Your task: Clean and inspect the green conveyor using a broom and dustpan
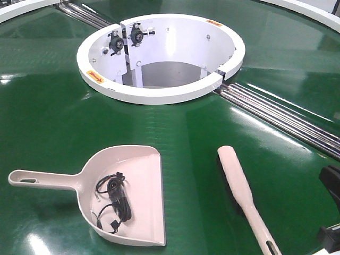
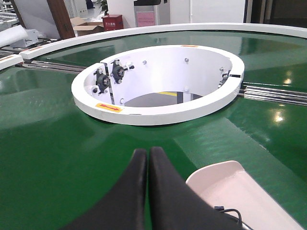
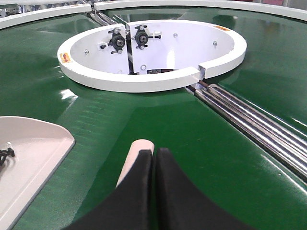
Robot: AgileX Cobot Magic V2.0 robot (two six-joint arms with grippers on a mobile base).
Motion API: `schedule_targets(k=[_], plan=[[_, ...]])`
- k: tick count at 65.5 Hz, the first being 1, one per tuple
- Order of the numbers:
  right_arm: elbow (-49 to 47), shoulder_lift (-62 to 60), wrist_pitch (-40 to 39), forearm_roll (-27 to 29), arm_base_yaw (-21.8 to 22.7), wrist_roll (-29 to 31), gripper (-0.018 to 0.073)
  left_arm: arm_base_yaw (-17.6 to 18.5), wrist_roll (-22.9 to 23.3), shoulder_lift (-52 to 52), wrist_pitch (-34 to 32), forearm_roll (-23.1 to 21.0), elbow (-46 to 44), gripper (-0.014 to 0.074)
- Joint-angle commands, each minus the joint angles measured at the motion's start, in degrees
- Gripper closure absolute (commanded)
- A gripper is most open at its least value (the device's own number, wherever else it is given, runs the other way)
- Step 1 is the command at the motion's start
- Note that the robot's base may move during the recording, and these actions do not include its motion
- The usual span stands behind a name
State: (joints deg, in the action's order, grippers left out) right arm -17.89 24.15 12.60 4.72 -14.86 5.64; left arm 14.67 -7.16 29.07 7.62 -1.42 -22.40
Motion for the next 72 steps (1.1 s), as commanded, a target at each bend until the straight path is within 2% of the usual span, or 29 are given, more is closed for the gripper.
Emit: schedule_targets(k=[1, 12, 17, 33, 48, 56, 60, 72], plan=[[-1.49, 0.32, -4.35, 0.02, 0.25, 0.43, 0.0565, 0.38, 0.19, 0.09, -4.07, -0.6, -1.34, 0.0619], [-1.49, 0.32, -4.35, 0.02, 0.25, 0.43, 0.0565, 0.27, 0.19, -0.77, -3.98, -0.6, -0.72, 0.0619], [-1.49, 0.32, -4.35, 0.02, 0.25, 0.43, 0.0565, -0.97, 0.19, -3.05, -4.05, -0.53, 0.33, 0.0619], [-1.49, 0.32, -4.3, 0.02, 0.25, 0.43, 0.0565, -9.0, 0.25, -13.1, -3.84, -0.38, 7.68, 0.0619], [-1.49, 0.32, -4.3, 0.02, 0.25, 0.43, 0.0565, -13.86, 0.25, -24.12, -3.84, -0.63, 19.06, 0.0619], [-1.49, 0.32, -4.3, 0.02, 0.25, 0.43, 0.0565, -14.56, 0.35, -29.98, -4.73, -0.63, 25.77, 0.0619], [-1.49, 0.32, -4.3, 0.02, 0.25, 0.43, 0.0565, -14.56, 0.39, -30.76, -0.22, -0.57, 25.4, 0.0619], [-1.49, 0.32, -4.3, 0.02, 0.25, 0.43, 0.0565, -14.56, 0.39, -30.73, -0.21, -0.57, 25.35, 0.0619]])
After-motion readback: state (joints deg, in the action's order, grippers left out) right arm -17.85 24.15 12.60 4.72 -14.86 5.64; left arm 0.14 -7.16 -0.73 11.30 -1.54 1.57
